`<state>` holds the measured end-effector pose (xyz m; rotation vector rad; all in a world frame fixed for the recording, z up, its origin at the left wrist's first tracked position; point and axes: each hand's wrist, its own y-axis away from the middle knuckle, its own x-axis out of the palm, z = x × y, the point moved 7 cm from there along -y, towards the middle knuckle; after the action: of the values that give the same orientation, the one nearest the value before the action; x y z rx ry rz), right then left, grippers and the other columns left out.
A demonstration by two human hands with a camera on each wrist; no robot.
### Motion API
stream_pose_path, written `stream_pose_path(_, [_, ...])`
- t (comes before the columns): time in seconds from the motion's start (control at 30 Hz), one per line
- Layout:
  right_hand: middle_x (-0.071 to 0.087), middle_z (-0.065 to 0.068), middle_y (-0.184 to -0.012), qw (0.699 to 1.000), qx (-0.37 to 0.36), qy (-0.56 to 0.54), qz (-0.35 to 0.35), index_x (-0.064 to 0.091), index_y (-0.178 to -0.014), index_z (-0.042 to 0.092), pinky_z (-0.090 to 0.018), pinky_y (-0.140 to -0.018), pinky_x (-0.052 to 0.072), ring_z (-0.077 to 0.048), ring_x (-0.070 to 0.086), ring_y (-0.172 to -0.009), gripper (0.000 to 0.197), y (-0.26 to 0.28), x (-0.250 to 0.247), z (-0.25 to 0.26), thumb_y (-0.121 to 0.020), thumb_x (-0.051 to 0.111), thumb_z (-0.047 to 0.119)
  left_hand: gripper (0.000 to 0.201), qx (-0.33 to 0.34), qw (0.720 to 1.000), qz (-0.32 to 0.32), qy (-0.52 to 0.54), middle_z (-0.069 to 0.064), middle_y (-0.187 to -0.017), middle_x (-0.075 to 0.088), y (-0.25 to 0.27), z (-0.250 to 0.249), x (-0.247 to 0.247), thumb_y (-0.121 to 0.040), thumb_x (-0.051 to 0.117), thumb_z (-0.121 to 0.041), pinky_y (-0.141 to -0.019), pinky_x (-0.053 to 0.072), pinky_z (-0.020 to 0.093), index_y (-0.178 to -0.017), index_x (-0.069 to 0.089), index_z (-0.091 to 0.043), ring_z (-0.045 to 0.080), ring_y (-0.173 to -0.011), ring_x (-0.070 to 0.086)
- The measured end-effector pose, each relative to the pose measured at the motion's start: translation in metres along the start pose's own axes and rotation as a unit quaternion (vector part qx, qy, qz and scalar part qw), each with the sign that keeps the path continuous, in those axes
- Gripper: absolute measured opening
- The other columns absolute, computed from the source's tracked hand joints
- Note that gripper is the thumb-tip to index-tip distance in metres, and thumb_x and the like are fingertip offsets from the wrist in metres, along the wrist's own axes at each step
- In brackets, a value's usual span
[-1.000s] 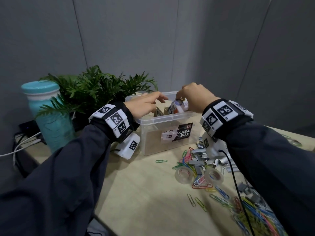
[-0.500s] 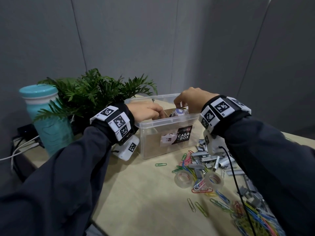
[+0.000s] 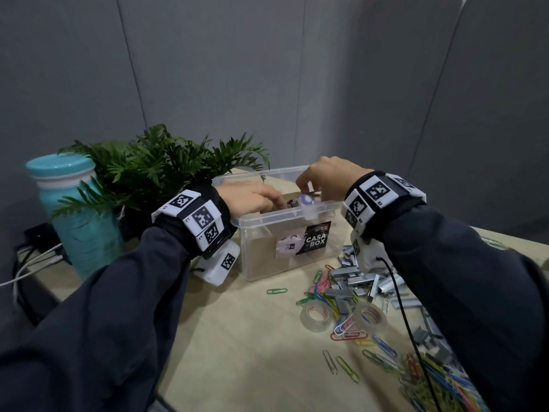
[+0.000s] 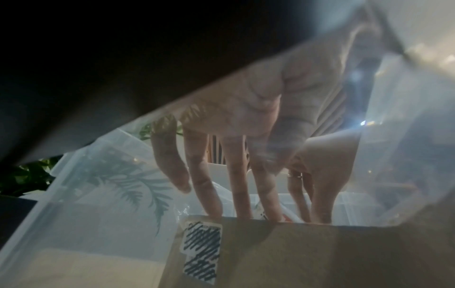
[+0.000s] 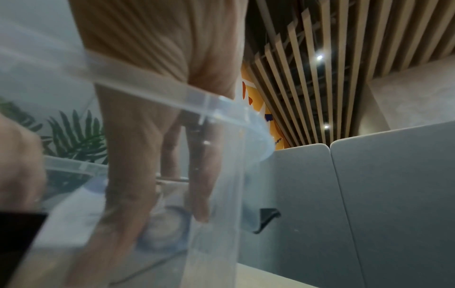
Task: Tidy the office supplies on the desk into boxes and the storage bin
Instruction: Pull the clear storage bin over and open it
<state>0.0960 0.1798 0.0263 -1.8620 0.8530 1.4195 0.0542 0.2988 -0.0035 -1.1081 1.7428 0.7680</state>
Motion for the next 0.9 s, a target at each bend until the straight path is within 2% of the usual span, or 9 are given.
stream_pose_path(0.1, [0.044, 0.004, -0.070, 0.999, 0.037, 0.022, 0.018, 0.067, -0.076, 0.016, -0.029, -0.064, 0.039, -0.027, 0.054, -0.073, 0.025, 0.000, 0.004, -0.003, -0.082, 0.059, -0.007, 0.040, 0.001, 1.000, -0.004, -0.003, -0.007, -0.119, 0.055, 0.001, -0.001, -0.001, -0.092, 0.042, -0.001, -0.069, 0.026, -0.008, -0.121, 0.062, -0.019, 0.005, -0.106, 0.044])
stream_pose_path(0.27, [0.053, -0.007, -0.084, 0.995, 0.090, -0.014, 0.035, 0.049, -0.058, 0.019, -0.031, -0.068, 0.042, -0.031, 0.057, -0.079, 0.037, -0.005, 0.014, -0.013, -0.087, 0.056, -0.003, 0.040, 0.000, 1.000, -0.008, -0.001, -0.010, -0.119, 0.056, 0.001, 0.000, -0.001, -0.091, 0.042, -0.002, -0.071, 0.026, -0.007, -0.120, 0.063, -0.021, 0.004, -0.109, 0.045])
stream_pose_path(0.33, [0.057, -0.007, -0.086, 0.991, 0.098, -0.039, 0.081, 0.062, -0.072, 0.014, -0.028, -0.067, 0.041, -0.029, 0.056, -0.085, 0.023, -0.005, 0.020, -0.012, -0.095, 0.062, 0.020, 0.038, 0.000, 1.000, -0.007, 0.010, -0.013, -0.116, 0.056, 0.001, 0.002, -0.001, -0.090, 0.043, -0.005, -0.073, 0.028, -0.004, -0.117, 0.064, -0.022, 0.006, -0.110, 0.047])
stream_pose_path(0.4, [0.064, -0.011, -0.106, 0.984, 0.098, -0.056, 0.140, 0.068, -0.109, 0.007, -0.028, -0.078, 0.045, -0.031, 0.058, -0.102, 0.040, -0.003, 0.028, -0.009, -0.098, 0.054, 0.043, 0.037, 0.005, 1.000, 0.002, 0.025, -0.014, -0.112, 0.058, 0.000, 0.002, 0.001, -0.088, 0.043, -0.010, -0.077, 0.030, 0.002, -0.113, 0.065, -0.024, 0.005, -0.108, 0.048])
stream_pose_path(0.47, [0.059, -0.013, -0.132, 0.973, 0.113, -0.078, 0.186, 0.058, -0.132, 0.010, -0.038, -0.102, 0.041, -0.031, 0.053, -0.123, 0.052, -0.001, 0.035, -0.009, -0.099, 0.047, 0.049, 0.039, 0.005, 0.999, 0.005, 0.033, -0.016, -0.110, 0.057, -0.001, 0.002, 0.001, -0.088, 0.043, -0.003, -0.075, 0.031, 0.002, -0.113, 0.066, -0.022, 0.003, -0.104, 0.047])
stream_pose_path(0.53, [0.047, -0.012, -0.148, 0.961, 0.121, -0.087, 0.234, 0.045, -0.145, 0.014, -0.042, -0.112, 0.029, -0.030, 0.041, -0.137, 0.061, 0.002, 0.043, -0.007, -0.102, 0.032, 0.055, 0.042, 0.004, 1.000, 0.003, 0.024, -0.015, -0.110, 0.056, -0.002, 0.002, 0.001, -0.089, 0.042, 0.001, -0.073, 0.030, -0.002, -0.116, 0.065, -0.019, 0.003, -0.104, 0.047])
stream_pose_path(0.67, [0.031, -0.010, -0.158, 0.947, 0.156, -0.140, 0.242, 0.039, -0.149, 0.013, -0.042, -0.117, 0.020, -0.027, 0.028, -0.146, 0.075, 0.002, 0.043, -0.008, -0.098, 0.021, 0.065, 0.042, 0.005, 1.000, 0.013, 0.028, -0.010, -0.116, 0.058, -0.004, 0.004, 0.003, -0.089, 0.041, 0.002, -0.083, 0.034, 0.009, -0.116, 0.066, -0.019, 0.010, -0.110, 0.050])
stream_pose_path(0.77, [0.028, -0.013, -0.159, 0.950, 0.157, -0.142, 0.228, 0.034, -0.151, 0.011, -0.043, -0.117, 0.018, -0.029, 0.025, -0.147, 0.072, 0.004, 0.041, -0.005, -0.101, 0.018, 0.060, 0.041, 0.003, 1.000, 0.010, 0.028, -0.008, -0.117, 0.057, -0.005, 0.004, 0.002, -0.091, 0.042, 0.002, -0.080, 0.032, 0.002, -0.119, 0.065, -0.017, 0.007, -0.107, 0.049])
stream_pose_path(0.9, [0.052, -0.019, -0.141, 0.965, 0.125, -0.193, 0.127, 0.058, -0.131, 0.004, -0.036, -0.106, 0.035, -0.031, 0.048, -0.130, 0.059, 0.009, 0.026, 0.001, -0.107, 0.023, 0.045, 0.038, 0.003, 1.000, -0.001, 0.020, -0.009, -0.115, 0.056, -0.002, 0.001, 0.000, -0.094, 0.043, 0.000, -0.073, 0.030, -0.006, -0.120, 0.064, -0.017, 0.003, -0.101, 0.046])
